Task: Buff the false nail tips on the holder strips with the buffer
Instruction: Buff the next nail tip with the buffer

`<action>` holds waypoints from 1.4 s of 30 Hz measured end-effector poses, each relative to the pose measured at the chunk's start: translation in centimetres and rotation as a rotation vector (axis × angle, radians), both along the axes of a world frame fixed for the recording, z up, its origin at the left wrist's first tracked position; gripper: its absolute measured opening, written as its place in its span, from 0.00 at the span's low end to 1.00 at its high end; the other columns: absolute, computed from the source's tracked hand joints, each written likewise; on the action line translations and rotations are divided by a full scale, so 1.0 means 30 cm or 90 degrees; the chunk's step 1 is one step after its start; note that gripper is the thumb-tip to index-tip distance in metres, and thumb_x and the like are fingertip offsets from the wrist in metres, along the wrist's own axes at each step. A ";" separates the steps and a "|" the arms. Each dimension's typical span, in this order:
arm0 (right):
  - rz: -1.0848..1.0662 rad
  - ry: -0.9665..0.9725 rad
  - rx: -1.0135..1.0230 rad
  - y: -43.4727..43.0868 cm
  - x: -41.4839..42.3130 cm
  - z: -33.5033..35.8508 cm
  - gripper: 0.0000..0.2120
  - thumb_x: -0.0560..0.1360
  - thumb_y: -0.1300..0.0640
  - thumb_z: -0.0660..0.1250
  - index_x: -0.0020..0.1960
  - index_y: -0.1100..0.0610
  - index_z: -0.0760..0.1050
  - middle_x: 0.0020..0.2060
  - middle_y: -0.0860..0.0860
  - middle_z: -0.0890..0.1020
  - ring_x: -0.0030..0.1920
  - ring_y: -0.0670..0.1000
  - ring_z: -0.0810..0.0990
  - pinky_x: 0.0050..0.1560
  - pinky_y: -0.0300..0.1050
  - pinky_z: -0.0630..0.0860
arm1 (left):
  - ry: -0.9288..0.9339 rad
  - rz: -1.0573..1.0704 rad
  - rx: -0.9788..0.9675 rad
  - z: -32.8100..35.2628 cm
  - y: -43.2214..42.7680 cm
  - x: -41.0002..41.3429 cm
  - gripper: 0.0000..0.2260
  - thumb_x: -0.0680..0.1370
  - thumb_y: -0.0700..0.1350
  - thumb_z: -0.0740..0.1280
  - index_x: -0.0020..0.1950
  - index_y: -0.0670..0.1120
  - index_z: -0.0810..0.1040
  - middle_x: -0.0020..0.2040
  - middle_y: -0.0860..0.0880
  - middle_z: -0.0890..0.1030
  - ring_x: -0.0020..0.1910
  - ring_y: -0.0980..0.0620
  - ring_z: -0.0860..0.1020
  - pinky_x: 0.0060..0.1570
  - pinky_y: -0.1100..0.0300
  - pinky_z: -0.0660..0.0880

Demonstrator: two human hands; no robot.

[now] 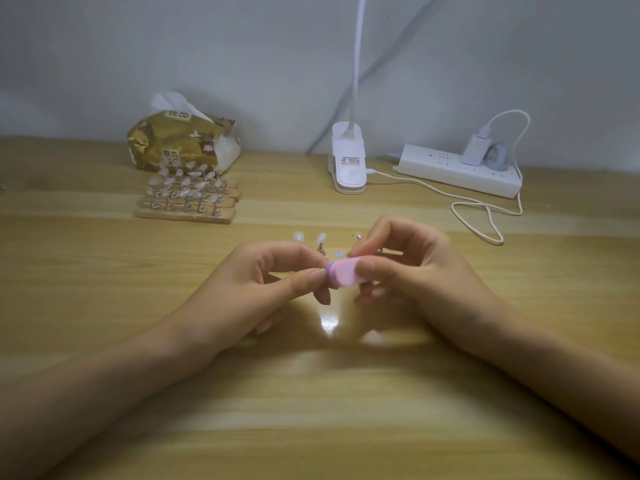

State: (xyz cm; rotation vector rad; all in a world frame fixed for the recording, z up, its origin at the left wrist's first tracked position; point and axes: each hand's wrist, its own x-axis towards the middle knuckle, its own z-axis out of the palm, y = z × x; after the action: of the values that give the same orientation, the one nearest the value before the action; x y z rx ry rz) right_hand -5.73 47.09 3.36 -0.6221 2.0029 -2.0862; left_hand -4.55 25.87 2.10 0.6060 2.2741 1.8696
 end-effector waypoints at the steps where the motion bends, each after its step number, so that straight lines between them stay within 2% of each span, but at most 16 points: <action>1: -0.013 -0.006 -0.011 0.003 -0.003 0.002 0.05 0.68 0.62 0.75 0.38 0.56 0.79 0.38 0.51 0.84 0.34 0.48 0.80 0.37 0.39 0.80 | -0.001 -0.001 0.004 0.001 0.000 0.000 0.06 0.74 0.51 0.68 0.44 0.52 0.84 0.39 0.50 0.84 0.20 0.57 0.64 0.20 0.69 0.60; 5: 0.043 0.000 -0.003 -0.010 0.008 -0.007 0.07 0.70 0.65 0.75 0.39 0.55 0.80 0.38 0.50 0.84 0.36 0.50 0.82 0.37 0.39 0.80 | -0.006 -0.005 0.007 0.005 0.007 0.001 0.05 0.73 0.51 0.69 0.43 0.54 0.84 0.37 0.53 0.83 0.19 0.59 0.64 0.20 0.70 0.60; 9: -0.007 -0.007 -0.023 0.001 -0.004 0.000 0.05 0.68 0.61 0.75 0.39 0.58 0.78 0.38 0.52 0.84 0.33 0.48 0.80 0.36 0.38 0.80 | -0.003 -0.015 0.005 0.004 0.001 0.003 0.06 0.74 0.50 0.68 0.44 0.53 0.84 0.39 0.50 0.84 0.20 0.57 0.63 0.20 0.69 0.61; 13: 0.043 0.008 -0.007 -0.009 0.008 -0.008 0.06 0.70 0.65 0.75 0.40 0.57 0.79 0.38 0.51 0.84 0.36 0.49 0.83 0.36 0.38 0.80 | 0.004 -0.018 0.005 0.000 0.001 0.001 0.04 0.73 0.51 0.71 0.43 0.53 0.84 0.38 0.54 0.84 0.19 0.59 0.65 0.21 0.70 0.61; 17: -0.056 -0.026 -0.018 0.030 -0.017 0.011 0.04 0.67 0.62 0.73 0.38 0.57 0.79 0.40 0.55 0.84 0.33 0.48 0.79 0.35 0.38 0.80 | 0.015 -0.022 0.024 -0.004 -0.008 -0.001 0.04 0.75 0.50 0.69 0.43 0.53 0.83 0.41 0.50 0.84 0.20 0.57 0.68 0.24 0.71 0.65; 19: -0.056 -0.042 -0.046 0.045 -0.022 0.016 0.04 0.68 0.62 0.72 0.37 0.54 0.80 0.39 0.53 0.83 0.33 0.47 0.78 0.36 0.39 0.80 | 0.024 -0.023 0.039 -0.003 -0.009 0.000 0.04 0.75 0.52 0.70 0.43 0.53 0.82 0.41 0.50 0.84 0.22 0.56 0.70 0.25 0.71 0.66; 22: -0.026 -0.039 -0.061 0.044 -0.019 0.008 0.09 0.71 0.66 0.73 0.38 0.53 0.80 0.39 0.51 0.83 0.33 0.46 0.79 0.36 0.38 0.80 | 0.034 -0.019 0.047 -0.004 -0.014 -0.002 0.07 0.75 0.55 0.67 0.45 0.53 0.81 0.37 0.51 0.81 0.22 0.55 0.70 0.25 0.70 0.65; 25: -0.008 -0.048 -0.073 0.032 -0.014 0.002 0.08 0.70 0.63 0.70 0.37 0.52 0.81 0.38 0.51 0.82 0.32 0.46 0.78 0.34 0.38 0.80 | 0.033 -0.024 0.053 -0.005 -0.014 -0.001 0.09 0.75 0.56 0.67 0.46 0.52 0.81 0.33 0.52 0.77 0.22 0.56 0.66 0.25 0.70 0.64; 27: -0.010 -0.052 -0.073 0.028 -0.012 -0.002 0.08 0.70 0.63 0.70 0.36 0.51 0.81 0.38 0.51 0.82 0.32 0.46 0.77 0.34 0.38 0.79 | 0.029 -0.018 0.060 -0.003 -0.012 -0.001 0.09 0.74 0.56 0.67 0.47 0.52 0.81 0.35 0.52 0.80 0.22 0.56 0.68 0.24 0.70 0.65; 30: -0.017 -0.061 -0.078 0.028 -0.013 -0.004 0.07 0.69 0.63 0.70 0.36 0.52 0.81 0.39 0.53 0.82 0.32 0.47 0.77 0.34 0.38 0.79 | 0.021 -0.012 0.053 -0.003 -0.008 0.002 0.09 0.74 0.56 0.67 0.47 0.53 0.81 0.43 0.50 0.86 0.23 0.53 0.75 0.24 0.69 0.66; 34: -0.021 -0.067 -0.083 0.027 -0.015 -0.005 0.03 0.67 0.60 0.73 0.37 0.53 0.81 0.41 0.55 0.83 0.33 0.47 0.77 0.33 0.38 0.79 | 0.003 -0.010 0.065 -0.003 -0.005 0.008 0.09 0.74 0.56 0.68 0.48 0.53 0.82 0.48 0.49 0.87 0.27 0.51 0.81 0.26 0.68 0.69; 38: -0.006 -0.059 -0.079 0.029 -0.014 -0.004 0.07 0.70 0.62 0.70 0.37 0.52 0.81 0.39 0.52 0.82 0.32 0.46 0.77 0.33 0.38 0.79 | 0.017 0.014 0.048 0.001 -0.002 0.011 0.07 0.72 0.55 0.72 0.45 0.53 0.83 0.49 0.50 0.86 0.29 0.50 0.83 0.25 0.68 0.69; 42: 0.019 -0.056 -0.070 0.025 -0.010 -0.004 0.07 0.70 0.63 0.70 0.37 0.51 0.81 0.38 0.52 0.82 0.32 0.46 0.77 0.34 0.38 0.79 | 0.036 0.027 0.028 0.002 -0.002 0.007 0.07 0.70 0.53 0.75 0.44 0.52 0.83 0.48 0.51 0.84 0.26 0.51 0.79 0.24 0.67 0.66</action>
State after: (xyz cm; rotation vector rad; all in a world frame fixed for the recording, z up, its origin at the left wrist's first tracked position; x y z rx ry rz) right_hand -6.05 47.84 3.26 -0.5636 1.8315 -2.1775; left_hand -4.33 25.80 2.16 0.6294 2.3042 1.9499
